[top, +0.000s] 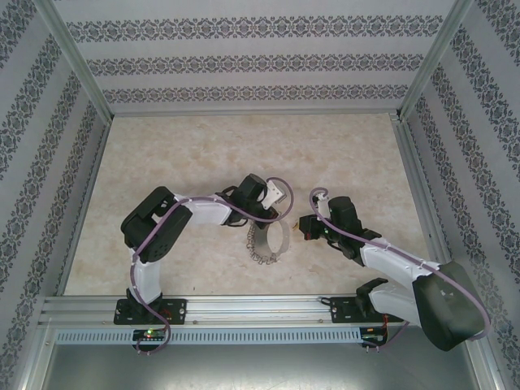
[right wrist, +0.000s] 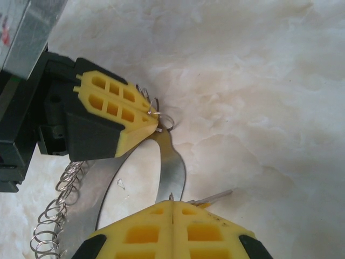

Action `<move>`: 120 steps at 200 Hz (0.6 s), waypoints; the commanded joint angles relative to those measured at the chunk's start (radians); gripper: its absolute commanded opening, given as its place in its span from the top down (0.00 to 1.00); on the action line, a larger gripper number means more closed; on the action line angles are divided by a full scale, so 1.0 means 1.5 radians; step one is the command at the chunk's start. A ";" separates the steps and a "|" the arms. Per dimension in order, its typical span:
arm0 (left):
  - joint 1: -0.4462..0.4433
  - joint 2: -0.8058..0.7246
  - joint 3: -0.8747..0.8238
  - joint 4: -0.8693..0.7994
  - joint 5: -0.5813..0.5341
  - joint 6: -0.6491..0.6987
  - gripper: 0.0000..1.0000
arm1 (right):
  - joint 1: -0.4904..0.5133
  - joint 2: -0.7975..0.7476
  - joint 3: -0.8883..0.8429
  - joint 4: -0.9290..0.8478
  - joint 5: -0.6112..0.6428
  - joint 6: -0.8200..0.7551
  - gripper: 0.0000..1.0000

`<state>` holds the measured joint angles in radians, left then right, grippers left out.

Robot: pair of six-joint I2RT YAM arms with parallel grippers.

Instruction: Put the keys on the keyring

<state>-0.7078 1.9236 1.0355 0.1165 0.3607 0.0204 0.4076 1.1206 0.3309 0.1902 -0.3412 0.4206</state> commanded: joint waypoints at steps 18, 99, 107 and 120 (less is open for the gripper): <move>-0.007 -0.097 -0.078 0.044 0.004 0.012 1.00 | -0.007 -0.038 -0.005 -0.013 -0.010 0.008 1.00; -0.007 -0.255 -0.200 0.124 0.032 0.036 1.00 | -0.006 -0.081 -0.024 0.072 -0.138 0.000 1.00; -0.007 -0.264 -0.206 0.130 0.037 0.038 1.00 | -0.004 -0.089 -0.021 0.073 -0.156 -0.003 1.00; -0.007 -0.275 -0.208 0.127 0.045 0.041 1.00 | -0.005 -0.095 -0.014 0.068 -0.177 -0.010 1.00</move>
<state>-0.7078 1.5539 0.7376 0.2401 0.3847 0.0483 0.4076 1.0088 0.3027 0.2420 -0.4953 0.4198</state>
